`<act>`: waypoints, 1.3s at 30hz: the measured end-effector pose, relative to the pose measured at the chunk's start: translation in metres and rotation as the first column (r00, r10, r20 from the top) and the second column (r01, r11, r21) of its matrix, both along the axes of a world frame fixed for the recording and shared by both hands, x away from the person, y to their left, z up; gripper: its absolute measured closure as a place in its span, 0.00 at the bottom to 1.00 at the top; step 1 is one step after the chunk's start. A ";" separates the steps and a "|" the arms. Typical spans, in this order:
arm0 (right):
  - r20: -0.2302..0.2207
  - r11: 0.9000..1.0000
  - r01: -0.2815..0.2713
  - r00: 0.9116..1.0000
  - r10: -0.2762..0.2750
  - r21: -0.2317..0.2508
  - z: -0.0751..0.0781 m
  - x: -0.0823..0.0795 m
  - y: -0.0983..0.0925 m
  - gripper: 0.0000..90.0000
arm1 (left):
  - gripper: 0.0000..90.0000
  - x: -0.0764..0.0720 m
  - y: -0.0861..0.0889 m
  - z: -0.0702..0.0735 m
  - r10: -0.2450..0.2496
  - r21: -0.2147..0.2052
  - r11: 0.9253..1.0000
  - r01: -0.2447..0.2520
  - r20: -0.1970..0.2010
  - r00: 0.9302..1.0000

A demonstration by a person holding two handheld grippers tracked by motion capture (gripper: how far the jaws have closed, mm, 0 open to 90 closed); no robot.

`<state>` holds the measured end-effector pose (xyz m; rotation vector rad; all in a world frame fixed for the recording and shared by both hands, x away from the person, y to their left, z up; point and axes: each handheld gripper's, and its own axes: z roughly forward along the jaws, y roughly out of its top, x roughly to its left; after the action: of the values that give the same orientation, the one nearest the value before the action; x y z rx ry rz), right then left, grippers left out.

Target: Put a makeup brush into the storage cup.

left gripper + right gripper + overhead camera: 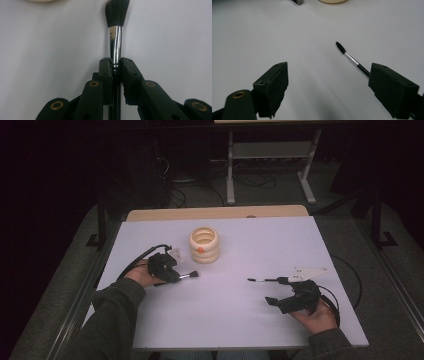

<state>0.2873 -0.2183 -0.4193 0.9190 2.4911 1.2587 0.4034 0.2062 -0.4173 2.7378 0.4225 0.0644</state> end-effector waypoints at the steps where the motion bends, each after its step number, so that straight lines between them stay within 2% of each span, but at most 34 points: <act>1: 0.000 1.000 0.000 1.000 0.000 0.000 0.000 0.000 0.000 0.17 | 0.87 -0.001 0.000 0.002 0.002 -0.004 1.000 -0.002 0.003 1.000; 6: 0.000 1.000 -0.012 1.000 0.012 0.013 0.002 0.000 0.003 0.17 | 0.87 -0.003 0.005 0.012 0.023 -0.047 0.999 -0.022 0.013 1.000; 9: 0.001 1.000 -0.014 1.000 0.014 0.016 0.003 0.000 0.003 0.17 | 0.87 -0.006 0.006 0.015 0.040 -0.061 0.997 -0.039 0.014 0.999; 11: -0.001 1.000 -0.013 1.000 0.013 0.016 0.003 0.000 0.004 0.17 | 0.87 -0.006 0.007 0.016 0.033 -0.055 0.998 -0.033 0.013 0.999; 12: -0.002 1.000 -0.018 1.000 0.018 0.012 0.003 0.000 0.005 0.17 | 0.88 -0.008 0.006 0.016 0.044 -0.067 0.997 -0.043 0.005 0.999; 14: -0.006 1.000 -0.017 1.000 0.017 0.013 0.003 -0.001 0.005 0.17 | 0.88 -0.008 0.006 0.017 0.036 -0.063 0.997 -0.035 0.006 0.999; 19: 0.002 1.000 -0.024 1.000 0.024 0.017 0.004 0.000 0.006 0.17 | 0.88 -0.011 0.005 0.019 0.031 -0.079 0.996 -0.031 0.006 0.999; 20: -0.009 1.000 -0.018 1.000 0.018 0.020 0.005 -0.001 0.007 0.17 | 0.88 -0.011 0.005 0.020 0.031 -0.081 0.996 -0.030 0.006 1.000; 28: -0.014 0.999 -0.033 0.999 0.034 0.011 0.005 0.000 0.012 0.17 | 0.88 -0.016 0.007 0.027 0.018 -0.104 0.994 -0.015 0.022 1.000; 34: -0.016 0.999 -0.046 0.999 0.046 0.016 0.007 0.000 0.017 0.17 | 0.88 -0.021 0.007 0.031 0.017 -0.125 0.992 -0.013 0.032 0.999; 39: -0.018 0.998 -0.060 0.998 0.061 0.020 0.009 0.001 0.021 0.17 | 0.88 -0.027 0.009 0.032 0.025 -0.160 0.987 -0.019 0.036 0.999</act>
<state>0.2886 -0.1969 -0.4100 0.8697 2.5436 1.3002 0.3768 0.2156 -0.3853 2.5709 0.4281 0.0843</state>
